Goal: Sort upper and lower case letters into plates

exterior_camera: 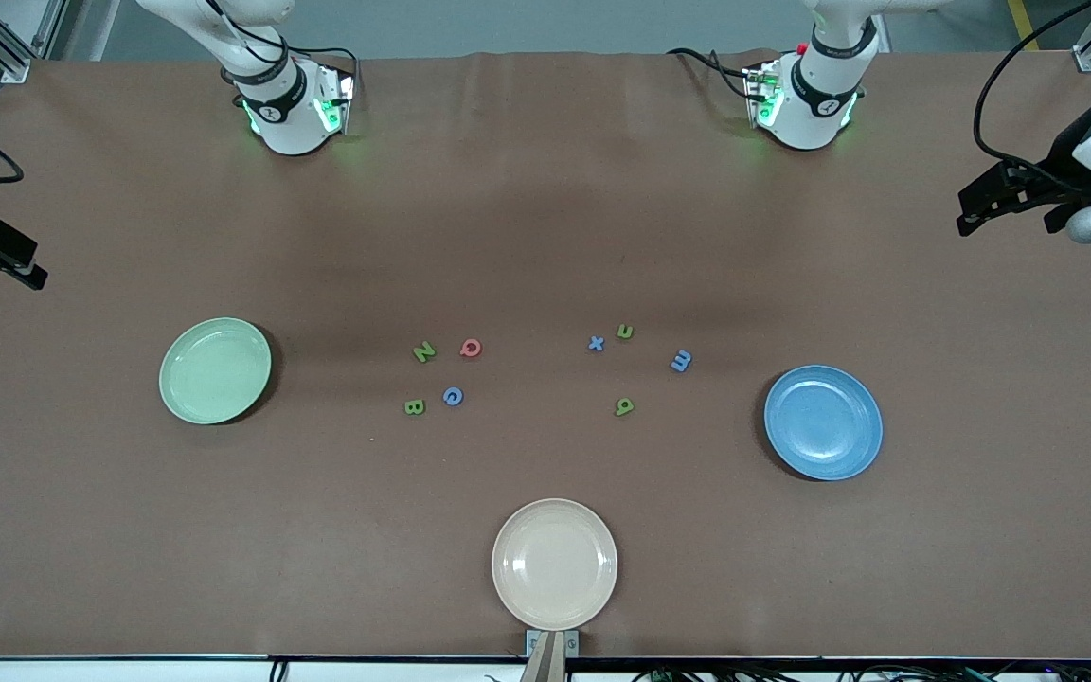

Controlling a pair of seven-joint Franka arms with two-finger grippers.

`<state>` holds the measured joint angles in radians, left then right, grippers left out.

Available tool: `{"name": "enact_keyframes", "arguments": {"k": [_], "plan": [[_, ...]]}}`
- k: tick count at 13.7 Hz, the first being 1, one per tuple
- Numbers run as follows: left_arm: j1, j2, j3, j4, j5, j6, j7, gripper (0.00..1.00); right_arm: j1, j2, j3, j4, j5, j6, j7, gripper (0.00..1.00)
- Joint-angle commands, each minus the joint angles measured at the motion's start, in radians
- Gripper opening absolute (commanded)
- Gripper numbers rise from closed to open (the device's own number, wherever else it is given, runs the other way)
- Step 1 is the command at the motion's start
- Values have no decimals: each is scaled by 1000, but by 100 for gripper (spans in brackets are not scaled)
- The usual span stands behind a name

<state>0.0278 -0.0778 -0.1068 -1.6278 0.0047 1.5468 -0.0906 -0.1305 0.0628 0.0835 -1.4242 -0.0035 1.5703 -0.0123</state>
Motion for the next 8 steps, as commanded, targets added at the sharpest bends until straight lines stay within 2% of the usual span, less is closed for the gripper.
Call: {"name": "enact_keyframes", "arguments": {"k": [1,8], "plan": [[3,0,-1,11,17,-7,22,100,-32,-1,15,4,19,-15,21,100],[-11,101,-7,48,0,6,8,100,-32,0,15,8,19,-6,12,100]]}}
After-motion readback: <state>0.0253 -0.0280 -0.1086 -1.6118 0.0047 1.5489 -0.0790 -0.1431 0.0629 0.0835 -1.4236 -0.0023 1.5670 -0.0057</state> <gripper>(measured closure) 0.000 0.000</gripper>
